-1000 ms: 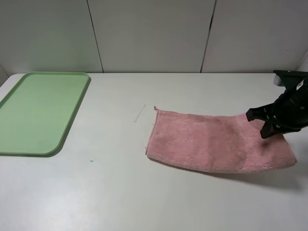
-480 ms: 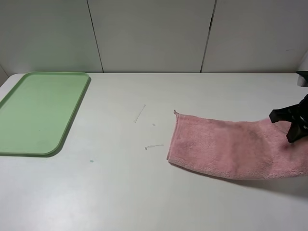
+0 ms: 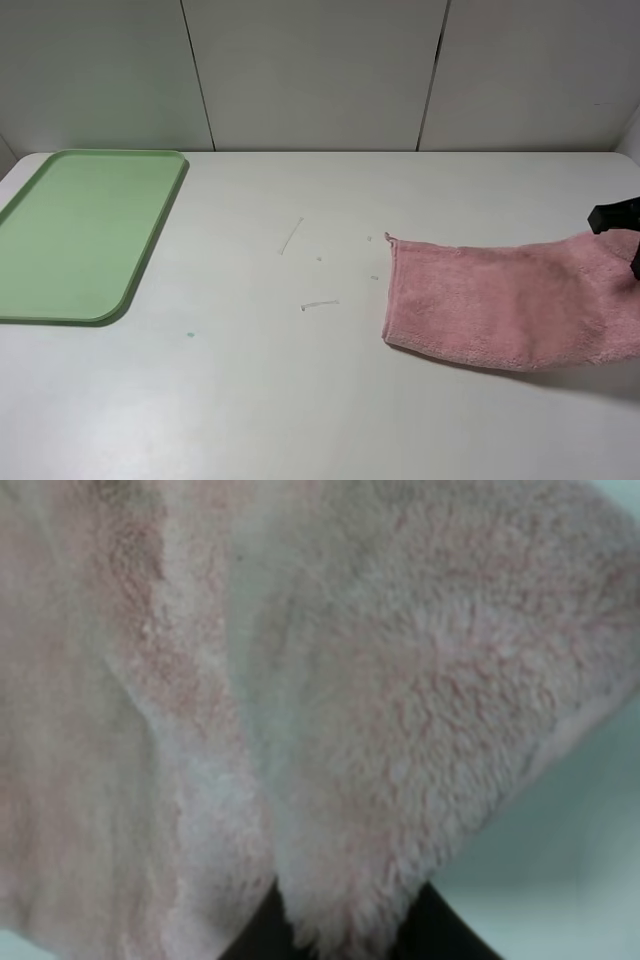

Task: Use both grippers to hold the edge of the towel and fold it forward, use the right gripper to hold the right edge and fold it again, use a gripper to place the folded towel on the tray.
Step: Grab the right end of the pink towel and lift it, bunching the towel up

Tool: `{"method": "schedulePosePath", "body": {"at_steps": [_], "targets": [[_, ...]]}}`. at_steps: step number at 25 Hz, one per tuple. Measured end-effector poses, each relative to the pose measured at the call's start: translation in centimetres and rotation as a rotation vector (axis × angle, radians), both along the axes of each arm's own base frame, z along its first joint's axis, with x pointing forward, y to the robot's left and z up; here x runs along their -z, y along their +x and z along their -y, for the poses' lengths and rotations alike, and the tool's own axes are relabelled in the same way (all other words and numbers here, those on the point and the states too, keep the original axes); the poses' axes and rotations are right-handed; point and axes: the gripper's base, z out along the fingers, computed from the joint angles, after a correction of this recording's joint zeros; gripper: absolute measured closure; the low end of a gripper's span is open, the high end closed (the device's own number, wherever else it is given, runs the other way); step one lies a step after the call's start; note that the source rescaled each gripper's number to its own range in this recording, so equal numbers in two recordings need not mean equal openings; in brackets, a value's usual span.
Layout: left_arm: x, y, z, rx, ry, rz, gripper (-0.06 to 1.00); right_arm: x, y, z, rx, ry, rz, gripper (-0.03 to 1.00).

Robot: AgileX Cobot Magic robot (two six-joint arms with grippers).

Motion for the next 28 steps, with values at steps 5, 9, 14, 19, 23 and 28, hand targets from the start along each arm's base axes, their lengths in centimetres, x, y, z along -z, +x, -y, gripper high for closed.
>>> {"method": "schedulePosePath", "body": {"at_steps": [5,9,14,19,23,28], "targets": [[0.0,0.0,0.0,0.0,0.0,0.0,0.04,-0.2,0.1,-1.0,-0.016,0.018,0.005,0.92],[0.0,0.0,0.0,0.0,0.0,0.0,0.04,-0.1,0.3,-2.5,-0.045,0.053,0.015,0.92],[0.0,0.0,0.0,0.0,0.0,0.0,0.04,-0.2,0.4,-4.7,-0.079,0.102,0.034,0.92],[0.0,0.0,0.0,0.0,0.0,0.0,0.04,-0.2,0.2,-6.6,-0.106,0.154,0.033,0.92],[0.0,0.0,0.0,0.001,0.001,0.0,0.04,-0.2,0.1,-7.9,-0.132,0.184,0.037,0.92],[0.0,0.0,0.0,0.001,0.001,0.0,0.04,-0.3,-0.1,-9.7,-0.149,0.223,0.053,0.92]]}}
